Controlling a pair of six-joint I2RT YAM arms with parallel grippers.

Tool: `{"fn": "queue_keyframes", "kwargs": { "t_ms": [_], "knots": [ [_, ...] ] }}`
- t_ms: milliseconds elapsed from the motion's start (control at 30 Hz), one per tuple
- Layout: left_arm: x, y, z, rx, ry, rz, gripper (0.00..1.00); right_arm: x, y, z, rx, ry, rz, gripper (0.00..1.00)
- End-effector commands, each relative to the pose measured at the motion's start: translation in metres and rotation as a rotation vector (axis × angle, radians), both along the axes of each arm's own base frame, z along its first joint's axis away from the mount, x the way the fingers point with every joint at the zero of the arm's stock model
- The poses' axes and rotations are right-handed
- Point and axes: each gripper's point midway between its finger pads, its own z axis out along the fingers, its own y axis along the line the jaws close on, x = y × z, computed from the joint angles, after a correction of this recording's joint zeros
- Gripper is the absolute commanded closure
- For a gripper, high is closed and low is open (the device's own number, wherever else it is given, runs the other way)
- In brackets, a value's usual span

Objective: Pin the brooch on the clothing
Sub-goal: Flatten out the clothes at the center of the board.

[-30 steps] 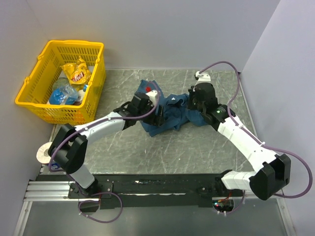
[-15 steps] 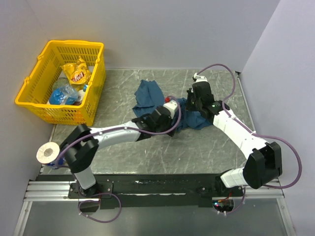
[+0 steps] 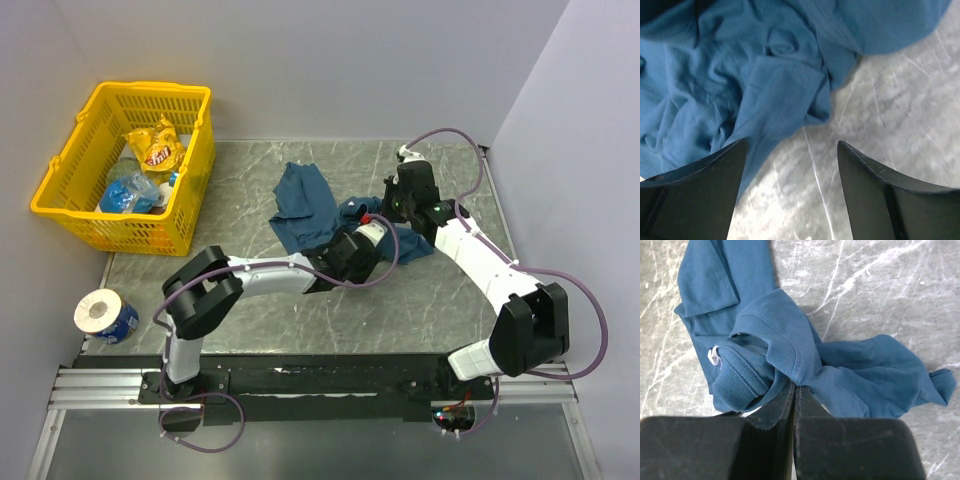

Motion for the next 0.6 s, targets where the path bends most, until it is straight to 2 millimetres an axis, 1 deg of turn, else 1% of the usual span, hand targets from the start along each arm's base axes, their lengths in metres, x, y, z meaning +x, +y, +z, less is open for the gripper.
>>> {"fn": "queue_keyframes", "kwargs": {
  "t_ms": [0, 67, 100, 167, 200, 233, 267, 300, 367, 400, 567],
  "knots": [
    [0.017, -0.014, 0.010, 0.031, -0.097, 0.027, 0.22, 0.008, 0.004, 0.013, 0.042, -0.032, 0.003, 1.00],
    [0.019, -0.016, 0.007, 0.056, -0.116, 0.029, 0.23, 0.009, 0.004, 0.013, 0.044, -0.029, 0.004, 1.00],
    [0.020, -0.017, 0.001, 0.078, -0.116, 0.032, 0.24, 0.008, 0.004, 0.012, 0.044, -0.026, 0.005, 1.00],
    [0.024, -0.015, -0.003, 0.109, -0.126, 0.055, 0.25, 0.008, 0.003, 0.013, 0.044, -0.028, 0.006, 1.00],
    [0.026, -0.015, -0.008, 0.121, -0.128, 0.061, 0.27, 0.008, 0.002, 0.013, 0.042, -0.030, 0.006, 1.00],
    [0.028, -0.014, -0.007, 0.124, -0.137, 0.070, 0.30, 0.008, 0.002, 0.013, 0.042, -0.031, 0.006, 1.00],
    [0.028, -0.013, -0.008, 0.126, -0.140, 0.072, 0.34, 0.007, 0.002, 0.013, 0.044, -0.032, 0.008, 1.00],
    [0.030, -0.014, -0.005, 0.119, -0.151, 0.078, 0.47, 0.007, 0.002, 0.013, 0.045, -0.030, 0.010, 1.00],
    [0.031, -0.013, 0.000, 0.108, -0.157, 0.088, 0.61, 0.006, 0.002, 0.012, 0.044, -0.028, 0.011, 1.00],
    [0.033, -0.013, 0.006, 0.097, -0.165, 0.097, 0.73, 0.006, 0.002, 0.012, 0.043, -0.026, 0.011, 1.00],
    [0.034, -0.013, 0.028, 0.010, -0.159, 0.100, 0.71, 0.006, 0.001, 0.011, 0.036, -0.023, 0.016, 1.00]
  ]
}}
